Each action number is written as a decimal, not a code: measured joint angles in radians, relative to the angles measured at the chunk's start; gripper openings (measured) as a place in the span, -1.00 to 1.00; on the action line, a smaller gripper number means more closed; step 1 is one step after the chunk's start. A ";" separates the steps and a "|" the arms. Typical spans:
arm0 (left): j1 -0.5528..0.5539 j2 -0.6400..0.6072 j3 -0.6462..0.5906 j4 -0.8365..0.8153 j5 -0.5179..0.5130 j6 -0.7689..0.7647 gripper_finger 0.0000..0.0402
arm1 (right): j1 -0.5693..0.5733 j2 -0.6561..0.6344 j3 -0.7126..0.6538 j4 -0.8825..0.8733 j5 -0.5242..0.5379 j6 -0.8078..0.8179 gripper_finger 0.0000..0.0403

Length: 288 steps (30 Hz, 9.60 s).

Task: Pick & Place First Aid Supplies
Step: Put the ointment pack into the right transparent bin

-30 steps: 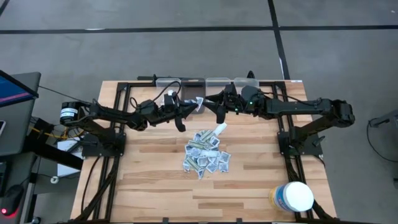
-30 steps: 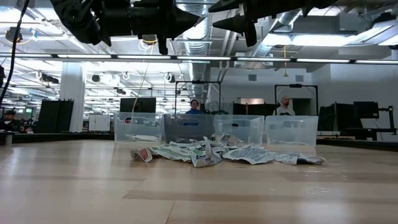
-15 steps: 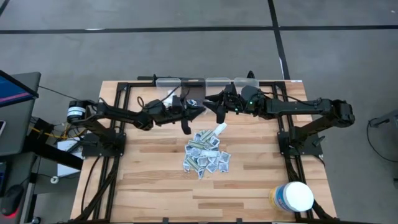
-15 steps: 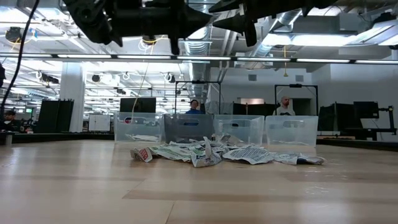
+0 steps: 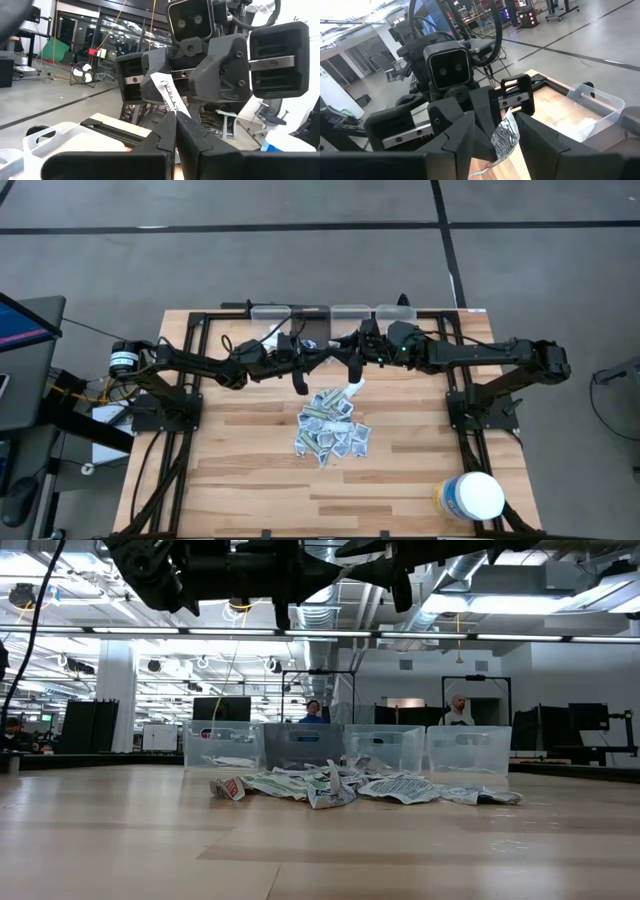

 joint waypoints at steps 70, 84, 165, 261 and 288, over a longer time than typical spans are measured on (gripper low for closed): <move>0.101 -0.434 -0.214 -0.553 -0.116 -0.072 -0.41 | -0.236 0.000 -0.001 -0.856 0.809 0.045 -0.52; 0.098 -0.433 -0.215 -0.615 -0.116 -0.075 -0.41 | -0.106 0.000 -0.001 -0.792 0.706 -0.013 -0.42; -0.581 0.273 -0.212 -0.392 -0.213 0.146 -0.41 | 0.573 0.000 -0.182 -0.374 0.498 -0.007 -0.42; -0.366 0.274 -0.021 0.368 0.008 -0.663 -0.94 | 0.557 0.000 -0.182 0.066 0.284 -0.304 -0.94; -0.419 -0.067 -0.055 0.204 0.017 -0.213 -0.37 | 0.543 0.000 -0.182 0.045 0.415 -0.235 -1.00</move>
